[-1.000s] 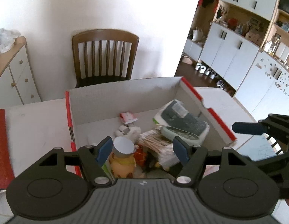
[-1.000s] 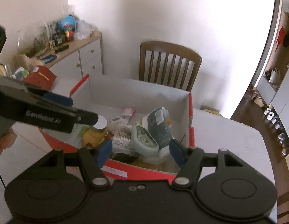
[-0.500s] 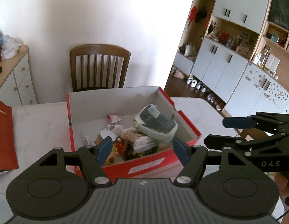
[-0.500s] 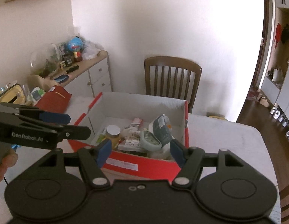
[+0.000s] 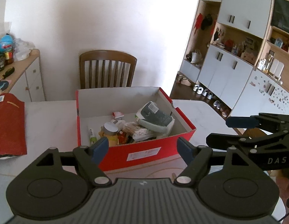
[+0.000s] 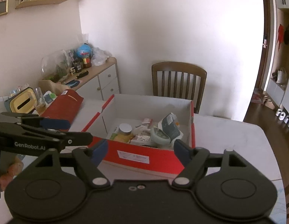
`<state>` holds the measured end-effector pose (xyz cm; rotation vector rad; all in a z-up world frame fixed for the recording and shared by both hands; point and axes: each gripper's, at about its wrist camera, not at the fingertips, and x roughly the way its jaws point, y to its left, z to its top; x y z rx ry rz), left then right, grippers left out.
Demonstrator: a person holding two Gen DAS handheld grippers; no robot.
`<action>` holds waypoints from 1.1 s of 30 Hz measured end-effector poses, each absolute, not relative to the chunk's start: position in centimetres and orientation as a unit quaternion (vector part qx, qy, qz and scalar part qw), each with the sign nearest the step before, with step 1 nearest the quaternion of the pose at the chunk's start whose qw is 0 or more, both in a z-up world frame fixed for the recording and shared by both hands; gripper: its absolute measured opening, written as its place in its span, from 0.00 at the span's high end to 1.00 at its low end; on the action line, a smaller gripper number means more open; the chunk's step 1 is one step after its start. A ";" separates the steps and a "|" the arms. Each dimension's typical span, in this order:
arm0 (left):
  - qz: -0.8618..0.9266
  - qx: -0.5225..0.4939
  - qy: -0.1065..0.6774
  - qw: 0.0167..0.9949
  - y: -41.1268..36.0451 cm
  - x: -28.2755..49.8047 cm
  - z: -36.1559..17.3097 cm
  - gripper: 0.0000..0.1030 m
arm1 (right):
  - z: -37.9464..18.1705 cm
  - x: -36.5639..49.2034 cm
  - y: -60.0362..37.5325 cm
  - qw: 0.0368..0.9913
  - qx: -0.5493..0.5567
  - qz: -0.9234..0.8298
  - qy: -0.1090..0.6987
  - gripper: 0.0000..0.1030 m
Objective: Organize objects
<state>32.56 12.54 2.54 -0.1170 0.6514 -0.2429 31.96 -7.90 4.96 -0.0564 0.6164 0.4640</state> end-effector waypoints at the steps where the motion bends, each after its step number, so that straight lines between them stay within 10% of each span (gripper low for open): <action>1: -0.117 -0.056 0.319 0.939 12.5 32.3 2.5 0.23 | 4.9 31.8 -8.0 0.927 -0.026 0.226 0.299 0.24; 6: -0.107 -0.052 0.318 0.941 12.2 31.2 2.4 0.23 | 4.6 30.9 -8.5 0.929 -0.022 0.222 0.294 0.19; 10: -0.093 -0.058 0.311 0.944 12.1 30.4 2.5 0.02 | 4.3 30.4 -9.3 0.930 -0.006 0.217 0.296 0.13; 33: -0.049 -0.036 0.306 0.950 11.4 27.6 2.8 0.01 | 4.8 27.0 -11.1 0.943 0.019 0.210 0.256 0.00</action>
